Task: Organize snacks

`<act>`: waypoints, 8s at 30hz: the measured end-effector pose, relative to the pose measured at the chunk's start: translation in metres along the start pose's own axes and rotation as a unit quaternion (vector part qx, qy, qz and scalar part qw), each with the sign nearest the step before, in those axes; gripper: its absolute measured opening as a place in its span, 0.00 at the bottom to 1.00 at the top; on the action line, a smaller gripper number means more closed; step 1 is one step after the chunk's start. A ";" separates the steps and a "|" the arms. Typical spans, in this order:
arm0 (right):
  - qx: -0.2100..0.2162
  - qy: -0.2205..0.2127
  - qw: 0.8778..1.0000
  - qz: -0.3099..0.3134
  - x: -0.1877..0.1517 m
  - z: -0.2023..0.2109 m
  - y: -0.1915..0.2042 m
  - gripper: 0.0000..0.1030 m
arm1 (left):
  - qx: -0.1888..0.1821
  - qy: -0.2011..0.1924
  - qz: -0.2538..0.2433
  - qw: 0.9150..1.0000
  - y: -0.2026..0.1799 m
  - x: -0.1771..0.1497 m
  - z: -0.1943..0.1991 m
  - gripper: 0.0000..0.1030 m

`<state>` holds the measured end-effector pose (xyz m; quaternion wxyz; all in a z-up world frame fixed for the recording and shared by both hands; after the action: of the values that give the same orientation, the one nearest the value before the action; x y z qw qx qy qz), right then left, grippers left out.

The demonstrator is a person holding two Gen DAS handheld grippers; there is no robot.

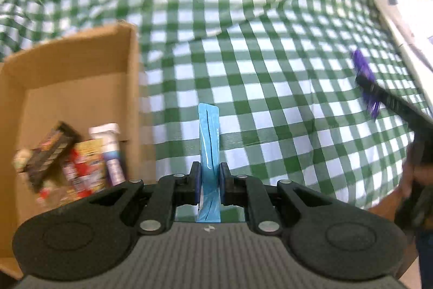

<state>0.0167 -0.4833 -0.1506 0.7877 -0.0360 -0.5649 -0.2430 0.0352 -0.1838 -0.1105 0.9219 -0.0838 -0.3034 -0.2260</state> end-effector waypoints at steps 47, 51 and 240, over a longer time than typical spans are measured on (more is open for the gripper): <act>0.217 0.030 0.968 0.122 -0.067 0.329 0.310 0.14 | 0.073 -0.159 0.109 0.978 0.178 -0.152 0.253 0.14; 0.216 0.038 0.968 0.122 -0.069 0.325 0.310 0.14 | 0.072 -0.152 0.109 0.980 0.178 -0.152 0.246 0.14; 0.248 0.044 0.966 0.058 -0.067 0.203 0.265 0.99 | 0.237 0.021 -0.008 0.971 0.152 -0.090 0.115 1.00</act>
<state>-0.0649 -0.1602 -0.0805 0.8086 0.1385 -0.5696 -0.0508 -0.0177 0.0164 -0.0746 0.9198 0.1442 -0.3294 -0.1571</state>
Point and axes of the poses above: each gripper's, at about its wrist camera, not at the fingertips, and z roughly against the way its jaws point, y to its left, x to its top, the point moved 4 cm from there along -z, roughly the way its jaws point, and after that the axes turned 11 degrees about -y, right-handed, at the moved point
